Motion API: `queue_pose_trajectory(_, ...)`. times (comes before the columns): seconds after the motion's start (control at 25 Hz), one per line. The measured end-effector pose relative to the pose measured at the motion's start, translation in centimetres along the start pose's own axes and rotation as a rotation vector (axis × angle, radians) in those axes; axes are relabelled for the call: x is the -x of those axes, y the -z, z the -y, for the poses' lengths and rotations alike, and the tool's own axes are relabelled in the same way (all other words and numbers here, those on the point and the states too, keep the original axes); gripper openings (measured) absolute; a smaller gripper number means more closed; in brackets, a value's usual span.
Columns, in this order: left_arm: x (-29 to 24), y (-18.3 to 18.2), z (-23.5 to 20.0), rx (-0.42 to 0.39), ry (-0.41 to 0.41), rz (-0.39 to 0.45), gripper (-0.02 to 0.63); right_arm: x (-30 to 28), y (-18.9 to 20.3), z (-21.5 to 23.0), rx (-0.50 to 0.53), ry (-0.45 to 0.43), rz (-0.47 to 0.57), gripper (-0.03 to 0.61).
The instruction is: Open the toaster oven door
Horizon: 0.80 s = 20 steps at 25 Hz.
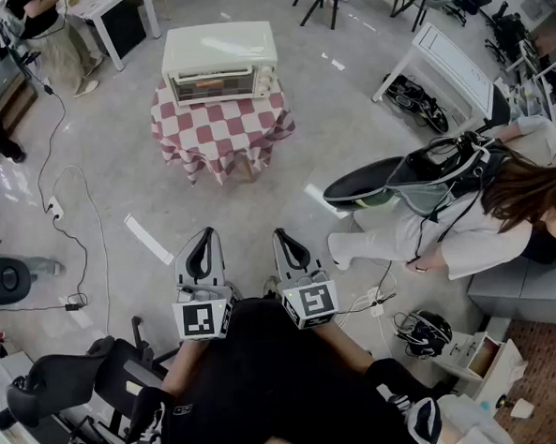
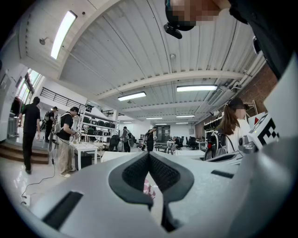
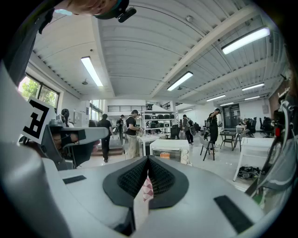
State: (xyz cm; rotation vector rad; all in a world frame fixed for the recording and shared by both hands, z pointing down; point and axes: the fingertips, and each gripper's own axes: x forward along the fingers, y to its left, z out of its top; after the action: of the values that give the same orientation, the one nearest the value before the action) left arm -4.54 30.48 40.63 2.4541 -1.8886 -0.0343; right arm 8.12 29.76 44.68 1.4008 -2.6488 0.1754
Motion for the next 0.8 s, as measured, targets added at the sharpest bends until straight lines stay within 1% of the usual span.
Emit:
queue_pose_trajectory(0.36,0.6,-0.2,-0.5,0.002,0.009,0.002,0.009,0.1,0.1,-1.0,0.006,0.007,-0.006,0.026)
queue_pose_trajectory(0.48,0.8,-0.1,-1.2,0.007,0.012,0.000,0.009,-0.3,-0.3,-1.6,-0.003,0.010,0.009,0.026)
queue_pose_trajectory(0.6,1.3,-0.1,-1.9,0.016,0.014,-0.003,0.009,-0.5,-0.7,-2.4,-0.006,0.011,0.021,0.026)
queue_pose_trajectory(0.8,2.4,0.5,-3.6,0.035,0.020,-0.014,0.009,-1.2,-0.3,-4.6,0.006,0.009,0.003,0.026)
